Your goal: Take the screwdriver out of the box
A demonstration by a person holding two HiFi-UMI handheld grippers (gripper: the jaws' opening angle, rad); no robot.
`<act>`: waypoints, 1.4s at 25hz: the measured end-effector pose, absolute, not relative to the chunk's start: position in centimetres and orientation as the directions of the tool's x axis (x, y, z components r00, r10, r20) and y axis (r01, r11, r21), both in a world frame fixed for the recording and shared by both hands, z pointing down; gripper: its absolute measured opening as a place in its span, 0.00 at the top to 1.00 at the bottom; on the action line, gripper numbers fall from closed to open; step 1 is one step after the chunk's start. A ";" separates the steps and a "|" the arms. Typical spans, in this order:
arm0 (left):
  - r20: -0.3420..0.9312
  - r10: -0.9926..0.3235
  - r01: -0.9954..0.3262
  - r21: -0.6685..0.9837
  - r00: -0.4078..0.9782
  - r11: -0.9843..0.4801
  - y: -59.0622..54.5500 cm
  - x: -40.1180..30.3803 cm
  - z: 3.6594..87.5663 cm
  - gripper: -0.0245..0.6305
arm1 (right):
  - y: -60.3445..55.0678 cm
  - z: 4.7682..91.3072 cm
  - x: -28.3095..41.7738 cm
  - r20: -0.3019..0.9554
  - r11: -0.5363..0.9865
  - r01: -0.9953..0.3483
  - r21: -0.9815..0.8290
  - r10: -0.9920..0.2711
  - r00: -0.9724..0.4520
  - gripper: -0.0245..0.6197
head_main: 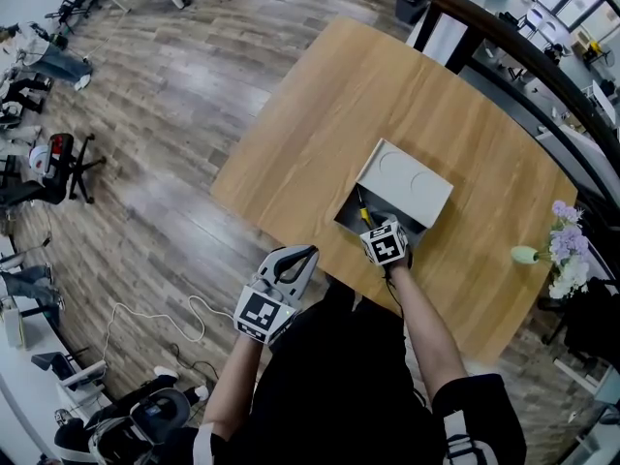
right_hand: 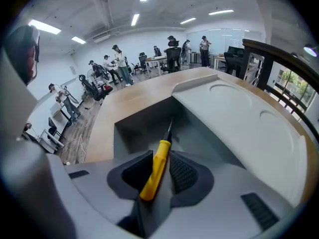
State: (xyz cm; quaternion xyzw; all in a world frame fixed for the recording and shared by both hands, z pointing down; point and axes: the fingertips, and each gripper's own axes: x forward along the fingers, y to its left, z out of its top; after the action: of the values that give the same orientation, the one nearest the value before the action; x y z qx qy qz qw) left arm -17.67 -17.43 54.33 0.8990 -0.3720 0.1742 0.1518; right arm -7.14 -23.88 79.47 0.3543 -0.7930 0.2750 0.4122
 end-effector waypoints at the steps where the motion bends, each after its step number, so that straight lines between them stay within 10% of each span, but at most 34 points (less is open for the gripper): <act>1: 0.428 -0.616 -0.723 0.142 0.661 -0.676 -17.4 -17.8 54.3 0.93 | -23.9 79.7 -7.2 0.848 0.592 -0.791 -0.153 -0.332 -0.413 0.78; 35: 0.361 -0.637 -0.712 0.125 0.681 -0.691 -15.2 -18.8 52.7 0.93 | -22.5 77.1 -5.2 0.847 0.549 -0.827 -0.118 -0.379 -0.372 0.82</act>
State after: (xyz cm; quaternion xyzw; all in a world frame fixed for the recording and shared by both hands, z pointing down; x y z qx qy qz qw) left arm -18.76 -15.22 52.70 0.9077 -0.3717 0.1461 0.1285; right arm -5.21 -22.51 77.07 0.3862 -0.7809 0.2764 0.4057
